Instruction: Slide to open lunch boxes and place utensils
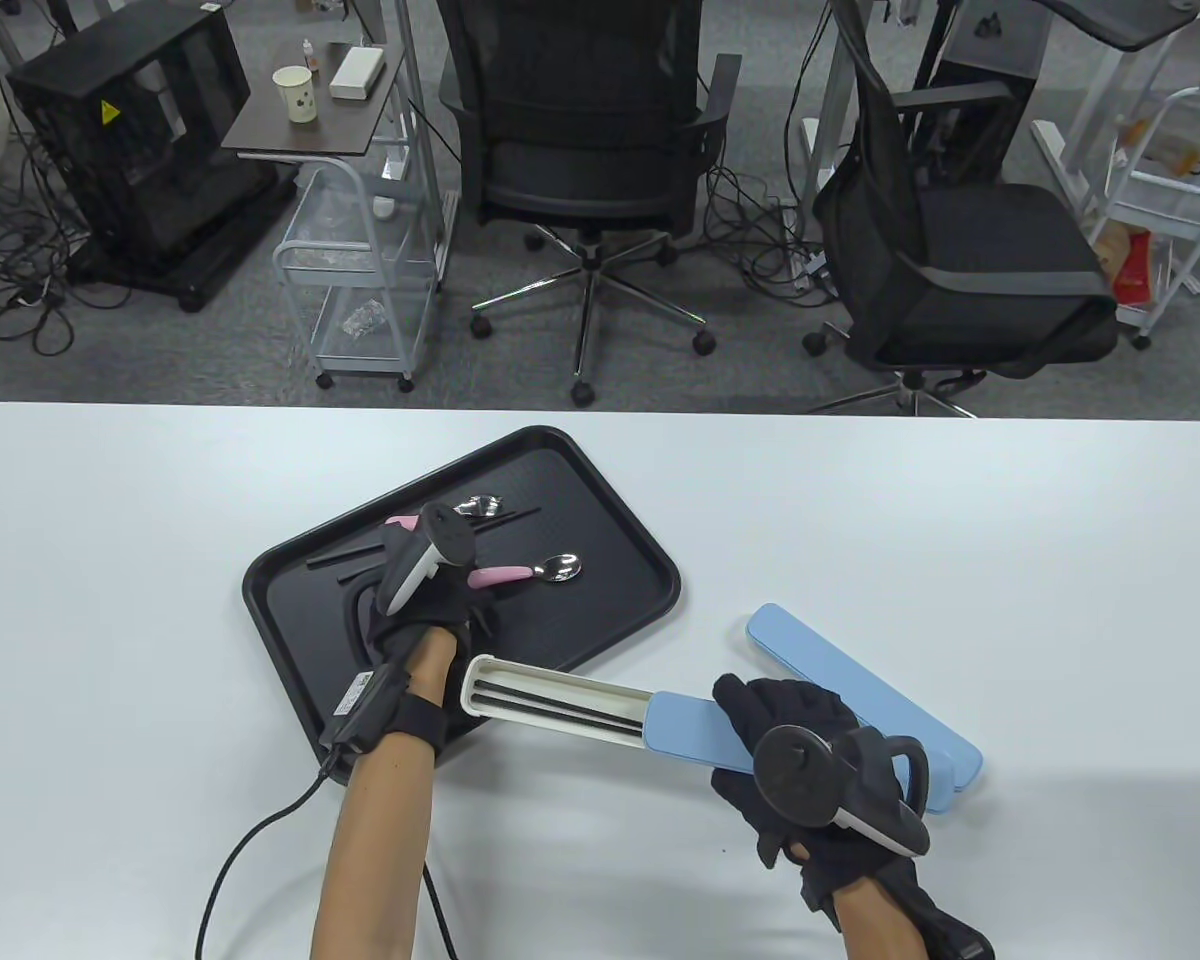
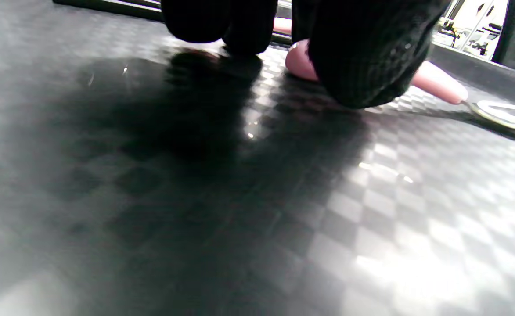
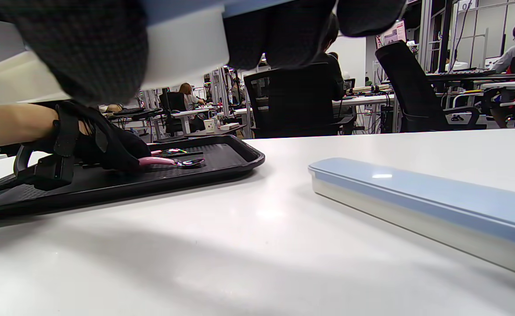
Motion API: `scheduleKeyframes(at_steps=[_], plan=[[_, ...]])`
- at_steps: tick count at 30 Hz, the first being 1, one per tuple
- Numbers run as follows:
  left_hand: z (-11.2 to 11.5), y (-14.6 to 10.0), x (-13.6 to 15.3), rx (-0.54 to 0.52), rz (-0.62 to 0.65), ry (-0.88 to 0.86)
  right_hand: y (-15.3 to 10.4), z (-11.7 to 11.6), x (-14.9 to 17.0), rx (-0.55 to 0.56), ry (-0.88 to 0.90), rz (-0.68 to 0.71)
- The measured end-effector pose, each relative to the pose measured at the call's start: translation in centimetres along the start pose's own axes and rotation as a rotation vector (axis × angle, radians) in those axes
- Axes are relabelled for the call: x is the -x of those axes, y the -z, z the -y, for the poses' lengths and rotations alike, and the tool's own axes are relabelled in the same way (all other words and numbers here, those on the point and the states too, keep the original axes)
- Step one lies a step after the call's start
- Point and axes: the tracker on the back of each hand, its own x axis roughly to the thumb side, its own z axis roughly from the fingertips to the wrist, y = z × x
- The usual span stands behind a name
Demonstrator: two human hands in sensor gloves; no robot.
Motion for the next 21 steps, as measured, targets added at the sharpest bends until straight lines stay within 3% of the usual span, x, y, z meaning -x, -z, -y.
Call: scheduleKeyframes(at_steps=[21], plan=[[0.2, -0.6, -1.6, -0.057, 0.052, 0.062, 0.1, 0.0, -0.1, -0.014, -0.007, -0.001]])
